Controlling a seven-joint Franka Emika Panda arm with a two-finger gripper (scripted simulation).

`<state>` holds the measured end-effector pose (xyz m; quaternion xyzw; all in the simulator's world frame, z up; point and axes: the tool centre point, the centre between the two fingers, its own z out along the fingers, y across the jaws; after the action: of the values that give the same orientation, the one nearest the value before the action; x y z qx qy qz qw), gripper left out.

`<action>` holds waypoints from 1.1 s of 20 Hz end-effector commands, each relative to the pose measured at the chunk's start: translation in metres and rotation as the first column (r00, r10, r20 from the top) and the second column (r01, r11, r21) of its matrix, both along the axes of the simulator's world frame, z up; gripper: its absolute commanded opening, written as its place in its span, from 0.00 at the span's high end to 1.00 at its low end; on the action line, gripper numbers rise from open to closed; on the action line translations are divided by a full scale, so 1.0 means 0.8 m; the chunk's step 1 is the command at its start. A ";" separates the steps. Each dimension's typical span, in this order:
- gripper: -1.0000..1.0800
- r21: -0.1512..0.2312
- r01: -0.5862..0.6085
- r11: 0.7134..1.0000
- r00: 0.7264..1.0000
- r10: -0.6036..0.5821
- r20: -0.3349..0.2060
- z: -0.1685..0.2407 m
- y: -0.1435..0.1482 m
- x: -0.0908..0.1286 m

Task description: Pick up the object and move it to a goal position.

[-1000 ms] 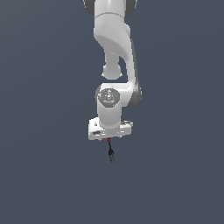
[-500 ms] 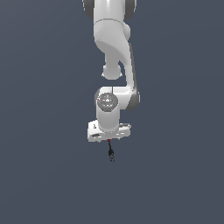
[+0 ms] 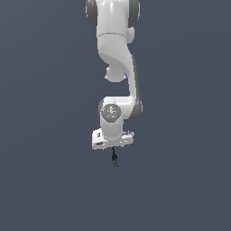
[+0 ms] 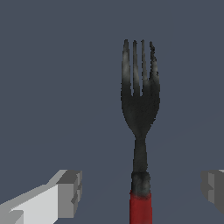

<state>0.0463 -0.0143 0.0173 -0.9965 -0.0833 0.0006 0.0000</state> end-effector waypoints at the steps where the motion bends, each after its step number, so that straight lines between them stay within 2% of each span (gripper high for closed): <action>1: 0.04 0.000 0.000 1.000 1.000 0.000 0.001 -0.010 0.000 0.000; 5: 0.04 0.000 0.000 1.000 1.000 0.000 0.001 -0.014 0.000 0.002; 6: 1.00 0.000 0.000 1.000 1.000 0.000 0.001 -0.014 0.000 0.002; 22: 1.00 0.000 -0.002 1.000 1.000 0.002 0.002 -0.004 0.003 -0.003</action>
<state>0.0451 -0.0125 0.0117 -0.9964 -0.0842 0.0000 0.0001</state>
